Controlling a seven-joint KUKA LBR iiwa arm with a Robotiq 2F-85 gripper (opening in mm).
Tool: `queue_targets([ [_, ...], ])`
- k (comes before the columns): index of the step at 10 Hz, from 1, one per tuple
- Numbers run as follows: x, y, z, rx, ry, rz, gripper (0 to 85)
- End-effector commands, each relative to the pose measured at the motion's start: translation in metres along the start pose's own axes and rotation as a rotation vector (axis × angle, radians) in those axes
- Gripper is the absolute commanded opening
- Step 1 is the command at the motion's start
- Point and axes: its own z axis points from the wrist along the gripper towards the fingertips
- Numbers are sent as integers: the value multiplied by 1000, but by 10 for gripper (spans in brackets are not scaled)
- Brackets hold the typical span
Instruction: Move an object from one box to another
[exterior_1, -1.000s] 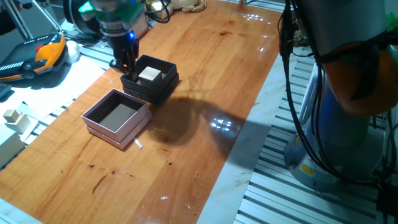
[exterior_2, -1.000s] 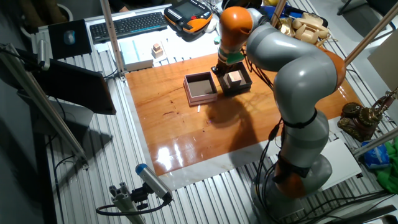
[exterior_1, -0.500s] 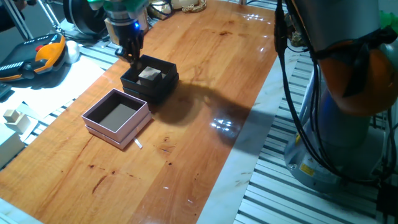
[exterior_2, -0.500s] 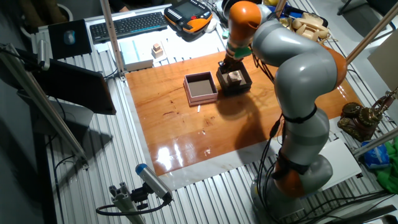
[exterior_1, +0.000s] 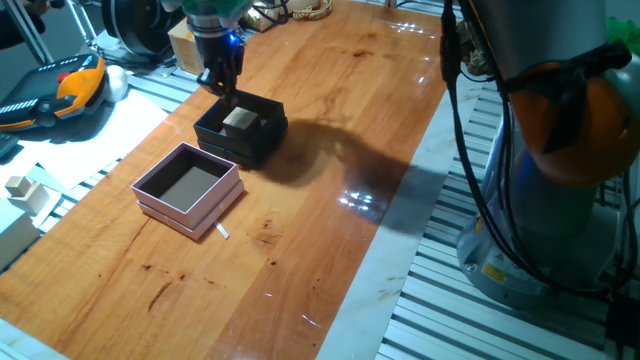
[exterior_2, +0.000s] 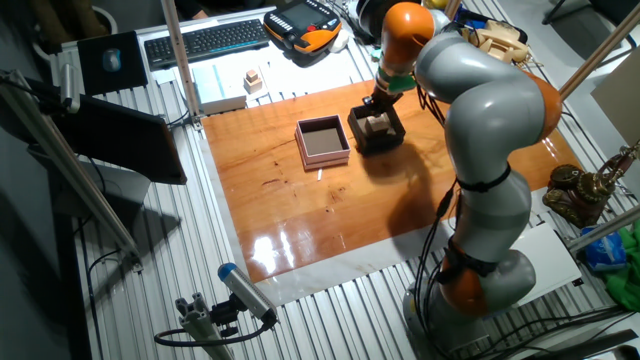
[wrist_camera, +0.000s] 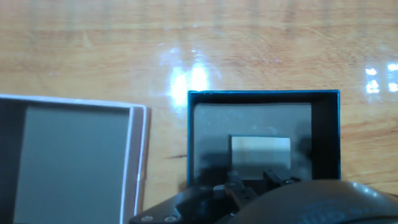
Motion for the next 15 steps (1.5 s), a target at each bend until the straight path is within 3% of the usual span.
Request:
queue_targets([
  [1,-2,-1,3,-1,6,8,0],
  [3,-5,-9,13,-2,9,17,0],
  [6,-6,-15,29,-12,-6,16,0],
  [7,-5,-14,32,-2,-15,13,0],
  [10,0,-21,39,-4,-20,5,0],
  [15,-5,-21,50,-12,-34,4,0],
])
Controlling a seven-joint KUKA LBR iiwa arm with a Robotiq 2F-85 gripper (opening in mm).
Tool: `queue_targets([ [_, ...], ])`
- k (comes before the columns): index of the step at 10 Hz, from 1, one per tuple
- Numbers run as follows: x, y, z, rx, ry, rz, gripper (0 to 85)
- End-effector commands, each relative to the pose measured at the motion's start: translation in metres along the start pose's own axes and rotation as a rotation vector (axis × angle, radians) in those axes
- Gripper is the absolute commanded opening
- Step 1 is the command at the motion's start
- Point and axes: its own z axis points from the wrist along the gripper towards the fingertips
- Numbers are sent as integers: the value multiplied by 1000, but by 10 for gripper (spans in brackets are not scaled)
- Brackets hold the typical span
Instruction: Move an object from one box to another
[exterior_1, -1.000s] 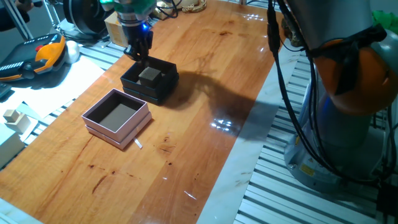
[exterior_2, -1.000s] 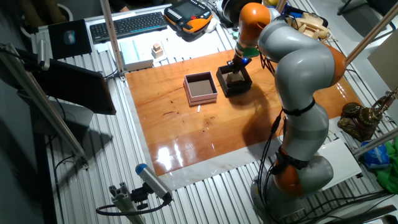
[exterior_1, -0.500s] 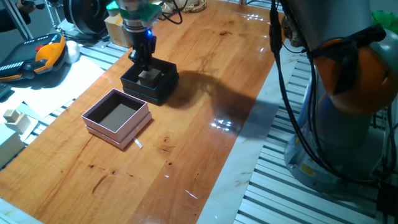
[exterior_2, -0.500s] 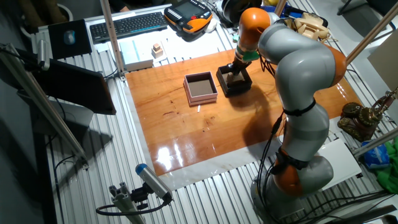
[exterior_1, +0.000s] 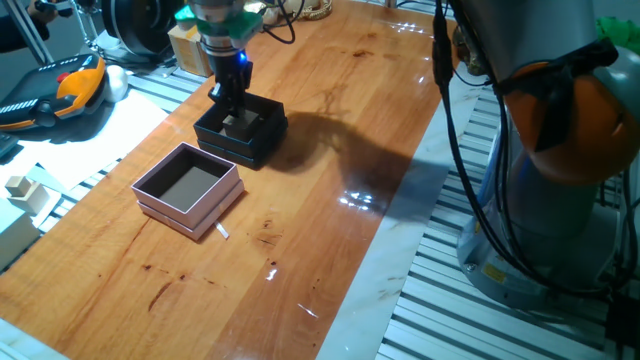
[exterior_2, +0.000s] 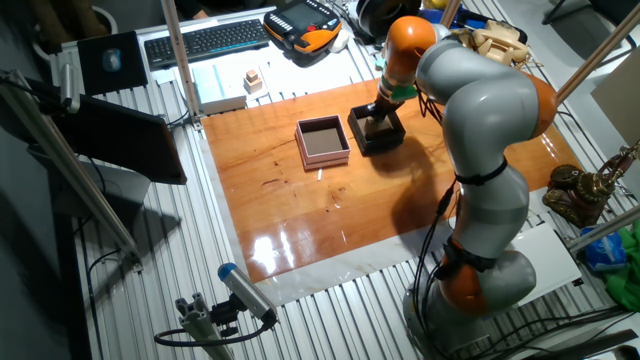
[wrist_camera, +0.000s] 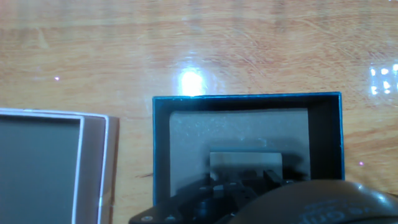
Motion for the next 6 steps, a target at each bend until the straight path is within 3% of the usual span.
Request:
queue_targets([
  [1,0,0,0,0,1,-4,0],
  [2,0,0,0,2,1,-8,0],
  [4,1,1,1,3,-17,4,340],
  [6,1,1,0,1,-19,1,340],
])
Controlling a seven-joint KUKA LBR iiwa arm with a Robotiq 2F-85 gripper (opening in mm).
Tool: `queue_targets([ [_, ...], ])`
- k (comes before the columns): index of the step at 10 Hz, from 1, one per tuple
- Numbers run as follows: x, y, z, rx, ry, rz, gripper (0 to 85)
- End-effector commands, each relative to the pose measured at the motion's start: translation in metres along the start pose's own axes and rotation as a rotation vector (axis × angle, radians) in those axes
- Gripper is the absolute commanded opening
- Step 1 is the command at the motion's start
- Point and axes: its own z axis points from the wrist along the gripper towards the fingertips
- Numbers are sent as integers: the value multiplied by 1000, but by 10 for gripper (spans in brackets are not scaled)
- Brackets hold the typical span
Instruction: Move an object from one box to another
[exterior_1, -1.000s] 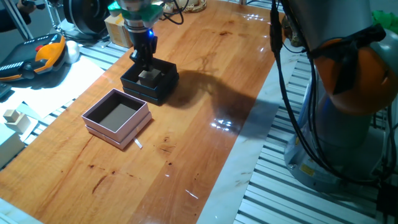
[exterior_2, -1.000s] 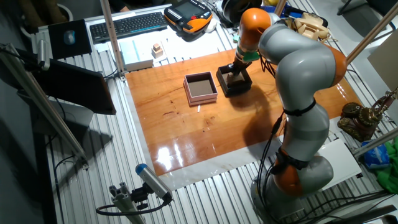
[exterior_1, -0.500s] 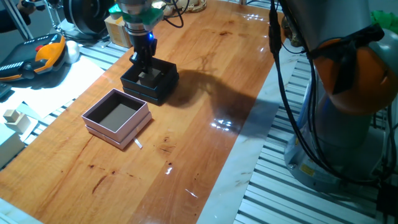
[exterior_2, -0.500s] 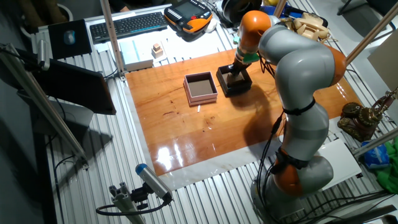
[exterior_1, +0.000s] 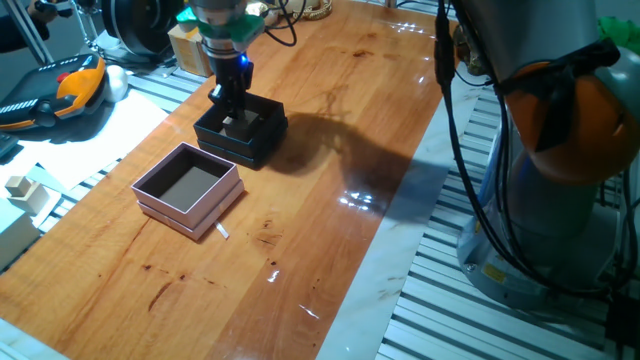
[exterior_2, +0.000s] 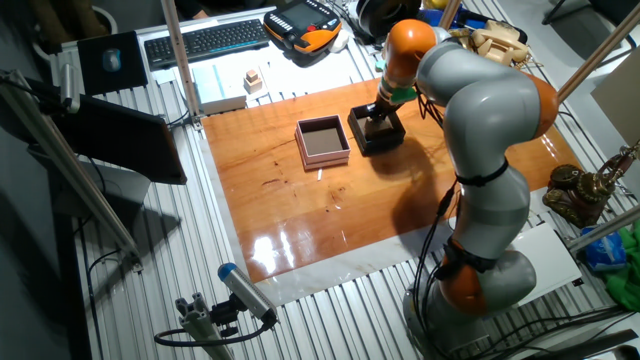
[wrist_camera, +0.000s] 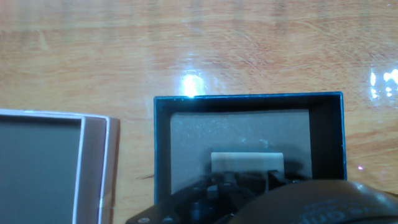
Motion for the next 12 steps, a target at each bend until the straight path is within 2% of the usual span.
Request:
queue_targets([
  [1,0,0,0,-2,-1,0,340],
  [4,1,0,-8,3,-3,-2,340],
  [6,1,4,-27,3,11,4,340],
  [7,1,6,-36,-9,16,4,170],
  [8,3,9,-45,-20,21,1,170],
  [9,3,10,-54,-36,35,1,0],
  [12,9,19,-74,-49,36,-18,0],
])
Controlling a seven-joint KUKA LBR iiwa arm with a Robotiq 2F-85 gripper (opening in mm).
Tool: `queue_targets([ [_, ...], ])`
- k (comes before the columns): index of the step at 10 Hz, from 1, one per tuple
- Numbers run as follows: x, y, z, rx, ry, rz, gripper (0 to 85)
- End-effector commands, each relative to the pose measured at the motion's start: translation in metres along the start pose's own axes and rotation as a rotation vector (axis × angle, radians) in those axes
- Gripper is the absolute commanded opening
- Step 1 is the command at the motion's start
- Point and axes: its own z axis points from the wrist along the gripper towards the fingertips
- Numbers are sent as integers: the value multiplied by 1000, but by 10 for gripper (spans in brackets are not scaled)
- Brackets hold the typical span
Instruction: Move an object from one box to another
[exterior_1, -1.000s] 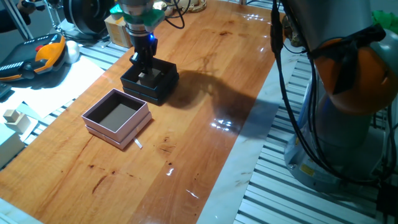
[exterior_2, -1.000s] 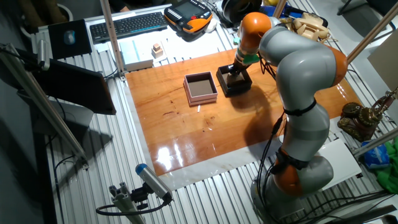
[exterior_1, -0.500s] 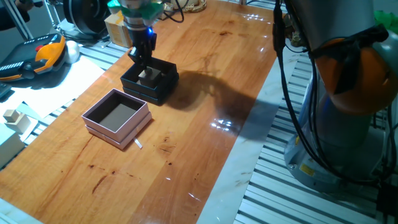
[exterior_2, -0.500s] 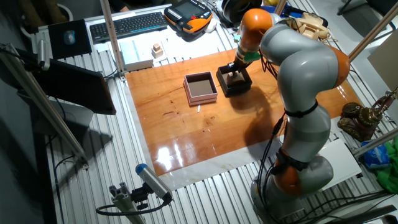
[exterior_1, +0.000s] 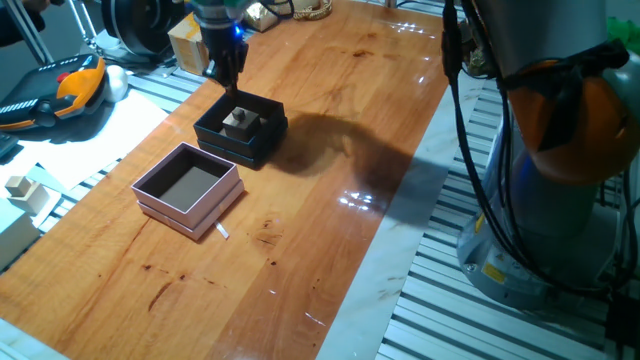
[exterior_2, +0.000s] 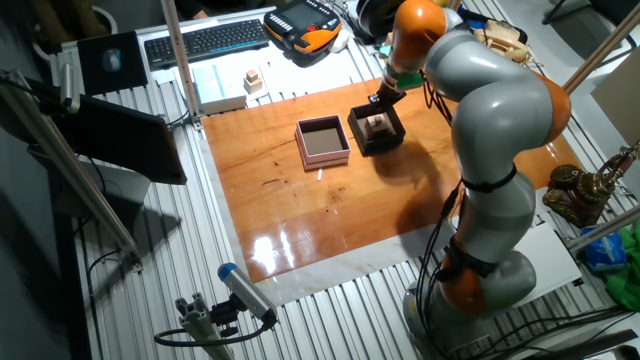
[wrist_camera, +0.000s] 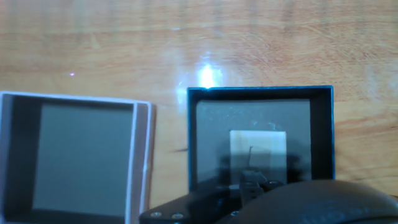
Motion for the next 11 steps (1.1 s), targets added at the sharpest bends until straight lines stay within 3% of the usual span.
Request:
queue_targets([
  [1,2,6,-7,-1,-4,-4,0],
  [4,9,31,-26,12,4,19,0],
  [6,19,46,-35,0,15,32,0],
  [8,29,54,-34,0,7,36,0],
  [11,35,58,-40,14,2,35,0],
])
